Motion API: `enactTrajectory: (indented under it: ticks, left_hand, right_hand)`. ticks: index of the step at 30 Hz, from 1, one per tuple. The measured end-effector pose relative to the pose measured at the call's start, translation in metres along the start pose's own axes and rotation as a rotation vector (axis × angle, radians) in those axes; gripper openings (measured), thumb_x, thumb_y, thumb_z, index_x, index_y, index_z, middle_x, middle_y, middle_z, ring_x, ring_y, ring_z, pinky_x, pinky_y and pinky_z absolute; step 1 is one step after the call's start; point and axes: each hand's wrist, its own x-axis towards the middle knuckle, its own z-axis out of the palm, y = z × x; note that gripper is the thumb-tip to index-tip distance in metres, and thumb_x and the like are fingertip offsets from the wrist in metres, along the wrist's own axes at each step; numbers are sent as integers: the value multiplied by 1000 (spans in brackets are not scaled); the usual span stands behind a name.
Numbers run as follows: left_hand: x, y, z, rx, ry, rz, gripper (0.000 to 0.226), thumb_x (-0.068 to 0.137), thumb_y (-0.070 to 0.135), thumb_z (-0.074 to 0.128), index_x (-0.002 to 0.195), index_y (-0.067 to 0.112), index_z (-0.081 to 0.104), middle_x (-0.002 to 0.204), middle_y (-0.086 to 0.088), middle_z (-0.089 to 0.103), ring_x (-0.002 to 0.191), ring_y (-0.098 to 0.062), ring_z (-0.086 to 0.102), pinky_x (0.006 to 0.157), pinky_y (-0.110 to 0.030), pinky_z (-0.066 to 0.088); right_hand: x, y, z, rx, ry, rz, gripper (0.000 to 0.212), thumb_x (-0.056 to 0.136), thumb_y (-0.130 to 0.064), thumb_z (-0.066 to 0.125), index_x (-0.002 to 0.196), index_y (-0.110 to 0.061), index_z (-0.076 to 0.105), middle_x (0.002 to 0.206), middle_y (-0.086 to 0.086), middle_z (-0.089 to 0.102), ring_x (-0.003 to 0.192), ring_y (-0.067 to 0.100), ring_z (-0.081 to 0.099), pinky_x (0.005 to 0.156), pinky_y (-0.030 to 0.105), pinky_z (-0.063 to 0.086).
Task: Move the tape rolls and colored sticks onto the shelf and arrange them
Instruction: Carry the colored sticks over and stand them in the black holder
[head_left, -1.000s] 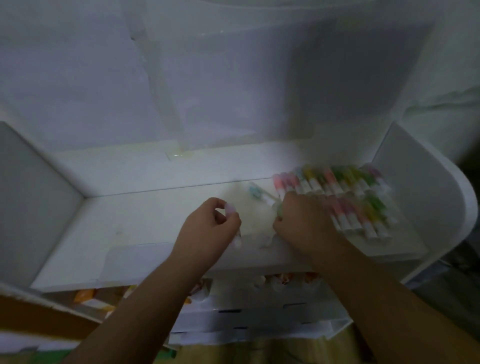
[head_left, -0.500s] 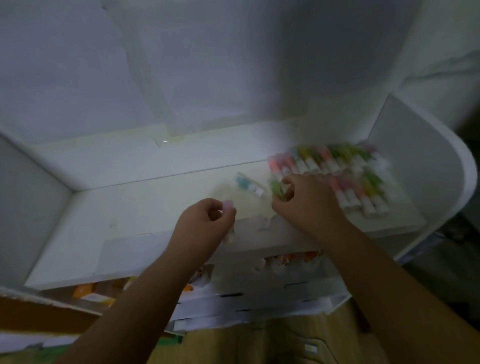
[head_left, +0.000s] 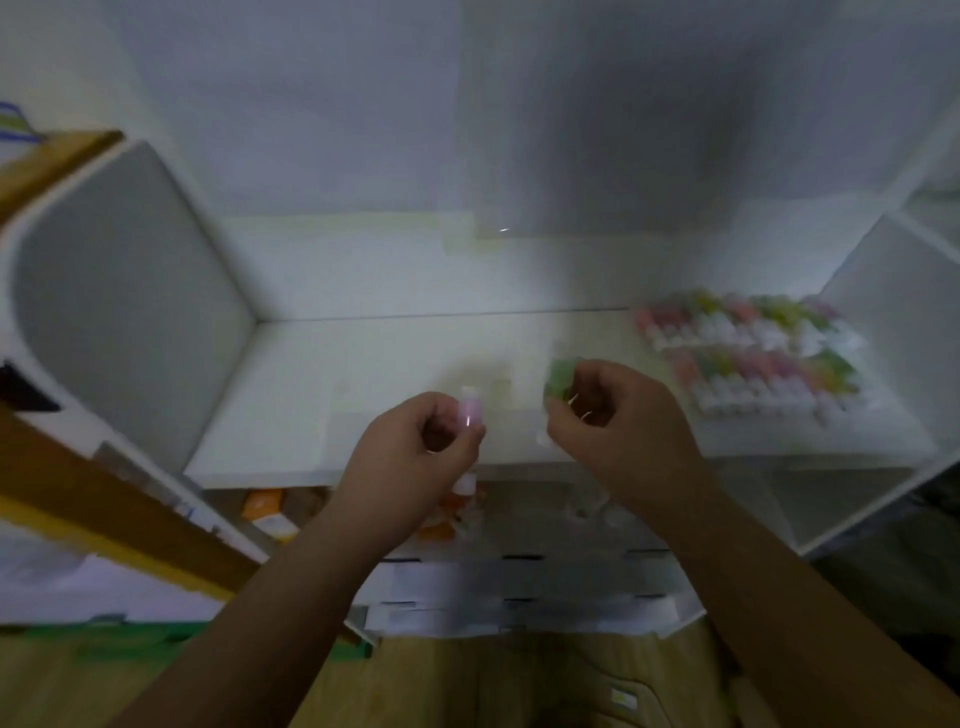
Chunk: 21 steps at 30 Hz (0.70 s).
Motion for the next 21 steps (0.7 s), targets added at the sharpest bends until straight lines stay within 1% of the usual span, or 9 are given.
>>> enactTrajectory:
  ticks: [3, 5, 9, 11, 13, 15, 17, 19, 21]
  left_hand:
    - [-27, -22, -41, -27, -8, 40, 21, 86, 26, 73, 70, 26, 59, 61, 13, 61, 54, 0, 53, 54, -14, 41]
    - [-49, -37, -72, -65, -6, 39, 19, 85, 24, 75, 72, 27, 61, 63, 13, 62, 56, -2, 56, 55, -15, 43]
    - [-93, -71, -137, -126, 51, 38, 20, 86, 22, 74, 73, 26, 60, 61, 12, 59, 56, -3, 54, 54, -17, 41]
    - [-114, -90, -168, -109, 95, 56, 23, 87, 22, 73, 72, 26, 57, 61, 14, 57, 57, -2, 52, 57, -18, 39]
    - [-136, -110, -198, -123, 122, 50, 21, 88, 21, 73, 73, 23, 58, 64, 9, 58, 60, -7, 54, 59, -23, 42]
    - [-155, -127, -226, -131, 160, 38, 16, 89, 21, 72, 77, 21, 61, 70, 3, 63, 67, -14, 61, 63, -29, 48]
    - [-174, -144, -254, -144, 204, 32, 12, 90, 21, 69, 81, 18, 63, 72, -2, 66, 71, -19, 63, 67, -35, 52]
    - [-191, -159, -281, -139, 245, 11, 17, 93, 28, 66, 82, 15, 62, 72, -4, 67, 71, -21, 64, 69, -42, 54]
    - [-206, -171, -304, -148, 279, -12, 24, 95, 34, 63, 81, 14, 61, 72, -5, 67, 70, -22, 65, 69, -42, 55]
  right_hand:
    - [-17, -26, 42, -3, -29, -61, 8, 86, -30, 70, 79, -26, 67, 67, -16, 64, 55, 2, 58, 56, 9, 43]
    - [-32, -45, 71, -7, -62, -87, 12, 86, -28, 70, 75, -28, 64, 65, -17, 62, 54, 1, 56, 55, 8, 41]
    - [-63, -83, 131, 34, -213, -102, 23, 88, -15, 70, 76, -34, 65, 69, -17, 66, 58, 1, 61, 56, 12, 47]
    - [-77, -103, 160, 16, -248, -136, 20, 88, -15, 70, 80, -33, 67, 72, -18, 67, 62, 0, 62, 56, 8, 44]
    - [-93, -125, 189, 39, -284, -147, 12, 89, -16, 69, 85, -27, 69, 74, -14, 69, 65, 1, 64, 56, 8, 44]
    - [-107, -143, 215, 76, -313, -148, 9, 90, -16, 69, 87, -24, 70, 74, -10, 70, 65, 2, 65, 58, 10, 46]
    - [-120, -161, 241, 87, -336, -166, 9, 89, -17, 69, 91, -26, 70, 77, -11, 71, 71, 2, 67, 65, 18, 50]
    - [-131, -178, 266, 101, -360, -206, 9, 88, -21, 69, 94, -28, 71, 81, -12, 72, 75, 2, 69, 69, 29, 56]
    - [-141, -194, 288, 102, -386, -226, 10, 88, -21, 69, 93, -30, 71, 82, -11, 73, 76, 3, 69, 72, 35, 60]
